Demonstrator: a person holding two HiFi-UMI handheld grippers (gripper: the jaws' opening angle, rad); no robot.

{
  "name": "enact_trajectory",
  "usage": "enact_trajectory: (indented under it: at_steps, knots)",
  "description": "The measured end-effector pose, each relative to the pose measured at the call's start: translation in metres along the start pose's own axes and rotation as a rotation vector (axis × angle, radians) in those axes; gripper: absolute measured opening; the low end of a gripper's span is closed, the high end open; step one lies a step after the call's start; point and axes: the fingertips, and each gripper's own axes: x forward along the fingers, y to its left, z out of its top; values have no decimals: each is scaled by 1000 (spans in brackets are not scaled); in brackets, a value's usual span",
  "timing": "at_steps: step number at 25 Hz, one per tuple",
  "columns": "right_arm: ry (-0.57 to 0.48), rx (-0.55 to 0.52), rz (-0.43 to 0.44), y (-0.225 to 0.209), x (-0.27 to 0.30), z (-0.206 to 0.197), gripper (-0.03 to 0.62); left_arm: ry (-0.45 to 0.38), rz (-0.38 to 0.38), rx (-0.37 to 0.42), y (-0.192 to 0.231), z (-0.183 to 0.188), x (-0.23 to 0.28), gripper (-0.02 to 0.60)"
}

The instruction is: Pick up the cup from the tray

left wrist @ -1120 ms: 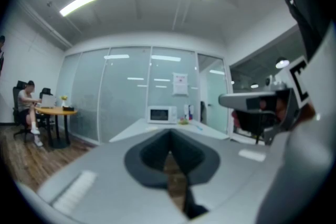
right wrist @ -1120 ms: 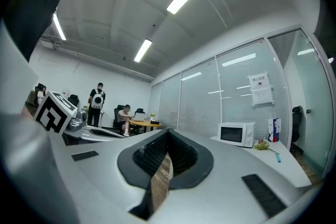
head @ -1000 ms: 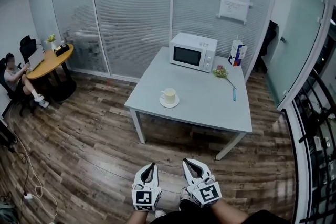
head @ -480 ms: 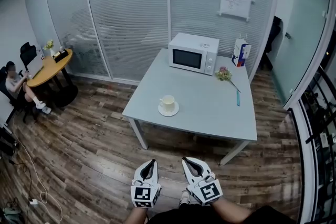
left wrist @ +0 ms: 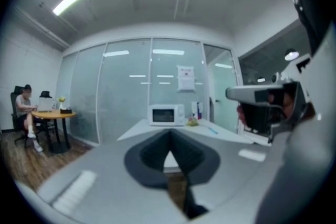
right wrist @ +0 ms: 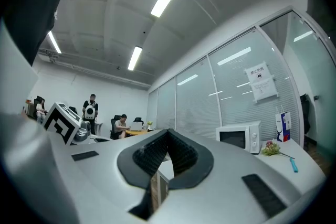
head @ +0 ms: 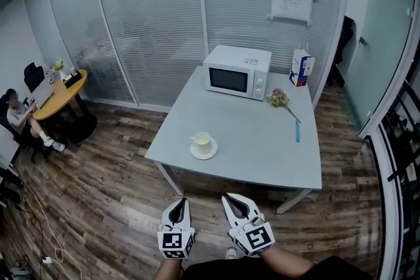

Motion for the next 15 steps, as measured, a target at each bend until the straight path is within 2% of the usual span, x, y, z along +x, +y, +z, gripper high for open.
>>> enact_trajectory:
  at_steps: [5, 15]
  knots:
    - [5, 10, -6, -20, 11, -6, 3, 0, 1, 6, -1, 3, 22, 5]
    - [47, -8, -60, -56, 71, -24, 3, -6, -84, -12, 18, -2, 95, 5]
